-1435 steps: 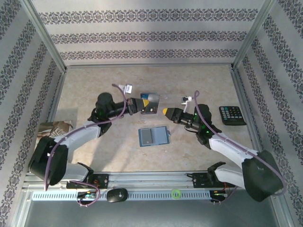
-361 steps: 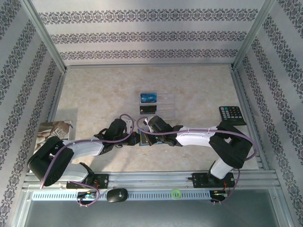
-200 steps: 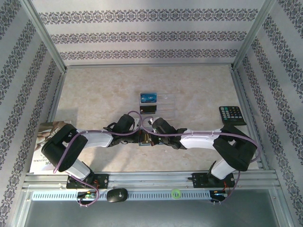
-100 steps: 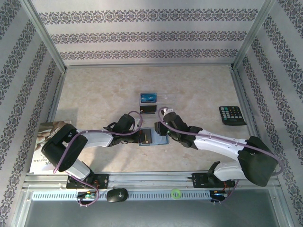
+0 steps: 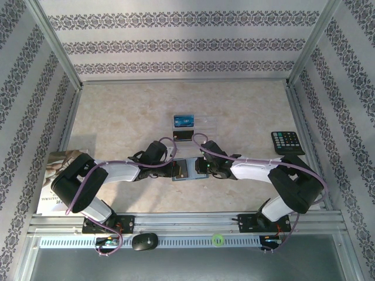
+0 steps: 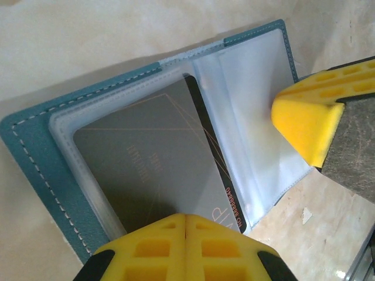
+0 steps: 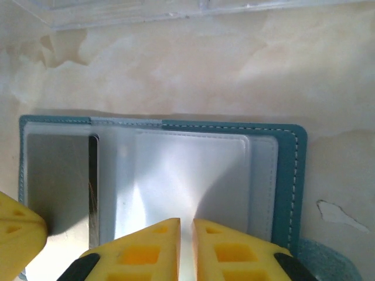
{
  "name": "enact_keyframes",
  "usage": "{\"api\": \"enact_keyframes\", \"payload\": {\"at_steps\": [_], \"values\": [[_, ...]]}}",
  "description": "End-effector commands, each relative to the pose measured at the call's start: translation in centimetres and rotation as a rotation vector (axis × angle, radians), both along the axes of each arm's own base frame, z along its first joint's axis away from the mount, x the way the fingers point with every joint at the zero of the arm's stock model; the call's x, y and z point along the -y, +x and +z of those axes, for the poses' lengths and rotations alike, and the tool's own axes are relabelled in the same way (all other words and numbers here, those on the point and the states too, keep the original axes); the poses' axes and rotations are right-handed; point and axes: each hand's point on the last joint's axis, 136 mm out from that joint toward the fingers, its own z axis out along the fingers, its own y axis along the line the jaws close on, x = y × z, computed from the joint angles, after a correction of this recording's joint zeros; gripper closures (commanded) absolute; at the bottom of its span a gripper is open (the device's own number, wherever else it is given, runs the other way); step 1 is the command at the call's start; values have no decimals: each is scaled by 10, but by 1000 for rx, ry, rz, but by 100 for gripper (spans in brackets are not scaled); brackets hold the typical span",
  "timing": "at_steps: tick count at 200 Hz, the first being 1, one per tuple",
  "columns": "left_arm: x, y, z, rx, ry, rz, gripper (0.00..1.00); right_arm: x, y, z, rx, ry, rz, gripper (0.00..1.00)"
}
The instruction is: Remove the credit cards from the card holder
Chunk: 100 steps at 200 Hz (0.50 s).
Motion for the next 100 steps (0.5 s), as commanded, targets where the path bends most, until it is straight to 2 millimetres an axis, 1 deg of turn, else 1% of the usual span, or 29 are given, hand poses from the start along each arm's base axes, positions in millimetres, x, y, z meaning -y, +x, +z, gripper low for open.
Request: {"api": "enact_keyframes", "payload": {"at_steps": [1, 24, 31, 43, 59, 71, 85, 100], "values": [[7, -1, 17, 31, -16, -35, 100, 5, 5, 2, 17, -25, -26, 81], [9, 4, 42, 88, -51, -33, 99, -7, 11, 30, 89, 21, 32, 77], [9, 4, 47, 101, -52, -35, 97, -9, 11, 38, 109, 25, 43, 76], [6, 3, 50, 109, -42, -36, 96, -13, 12, 50, 132, 49, 60, 75], [2, -1, 40, 83, -7, -45, 95, -25, 10, 61, 126, 103, 105, 74], [-1, -5, 30, 59, 9, -47, 94, -36, 7, 63, 89, 151, 150, 74], [-4, -7, 19, 35, 30, -43, 94, -50, 2, 63, 32, 209, 203, 74], [-7, -8, 11, 25, 55, -33, 95, -59, -1, 57, -21, 231, 228, 75]]}}
